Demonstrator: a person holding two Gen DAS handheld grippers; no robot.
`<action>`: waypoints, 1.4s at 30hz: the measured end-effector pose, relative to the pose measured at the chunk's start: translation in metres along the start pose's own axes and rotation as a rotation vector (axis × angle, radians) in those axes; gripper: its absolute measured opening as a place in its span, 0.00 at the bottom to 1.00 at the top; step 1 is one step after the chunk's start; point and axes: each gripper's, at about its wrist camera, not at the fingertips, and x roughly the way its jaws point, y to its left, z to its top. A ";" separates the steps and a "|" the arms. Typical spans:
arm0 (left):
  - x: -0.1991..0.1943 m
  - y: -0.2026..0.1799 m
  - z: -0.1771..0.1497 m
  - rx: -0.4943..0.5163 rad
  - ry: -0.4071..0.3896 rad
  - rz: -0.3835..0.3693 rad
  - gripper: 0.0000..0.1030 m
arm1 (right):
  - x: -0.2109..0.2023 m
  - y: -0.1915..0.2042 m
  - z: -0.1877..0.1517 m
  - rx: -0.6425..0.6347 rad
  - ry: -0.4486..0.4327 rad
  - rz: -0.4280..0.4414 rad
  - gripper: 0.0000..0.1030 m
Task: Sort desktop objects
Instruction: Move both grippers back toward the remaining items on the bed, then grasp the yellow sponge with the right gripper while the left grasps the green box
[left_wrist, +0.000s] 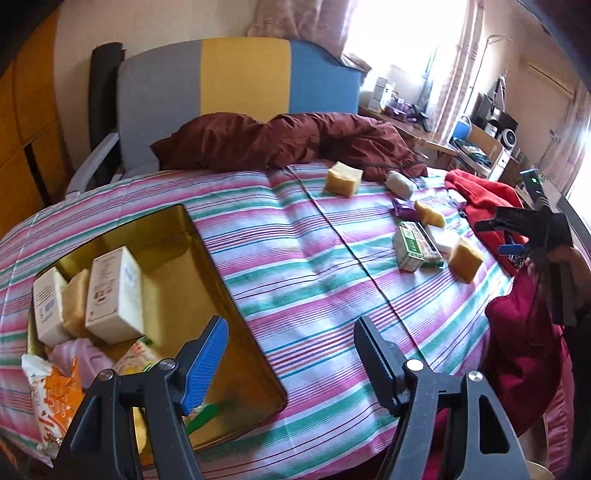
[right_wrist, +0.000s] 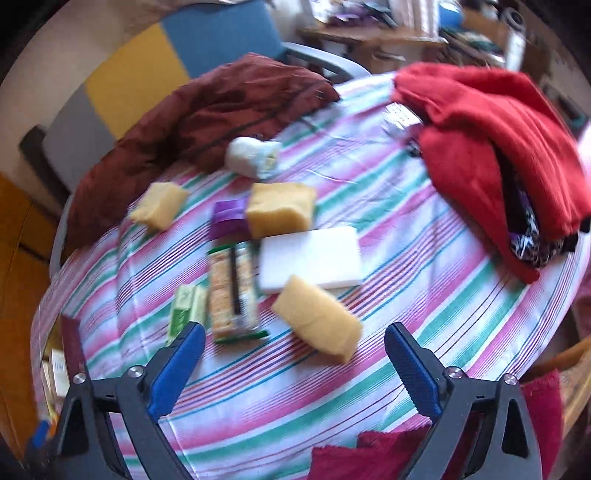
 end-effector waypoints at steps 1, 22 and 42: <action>0.003 -0.004 0.002 0.009 0.007 -0.008 0.69 | 0.004 -0.002 0.002 0.007 0.010 -0.005 0.96; 0.063 -0.076 0.036 0.119 0.094 -0.168 0.70 | 0.062 -0.004 0.006 0.019 0.149 -0.078 0.53; 0.182 -0.144 0.079 0.153 0.214 -0.199 0.68 | 0.023 0.019 0.010 -0.092 -0.068 0.121 0.52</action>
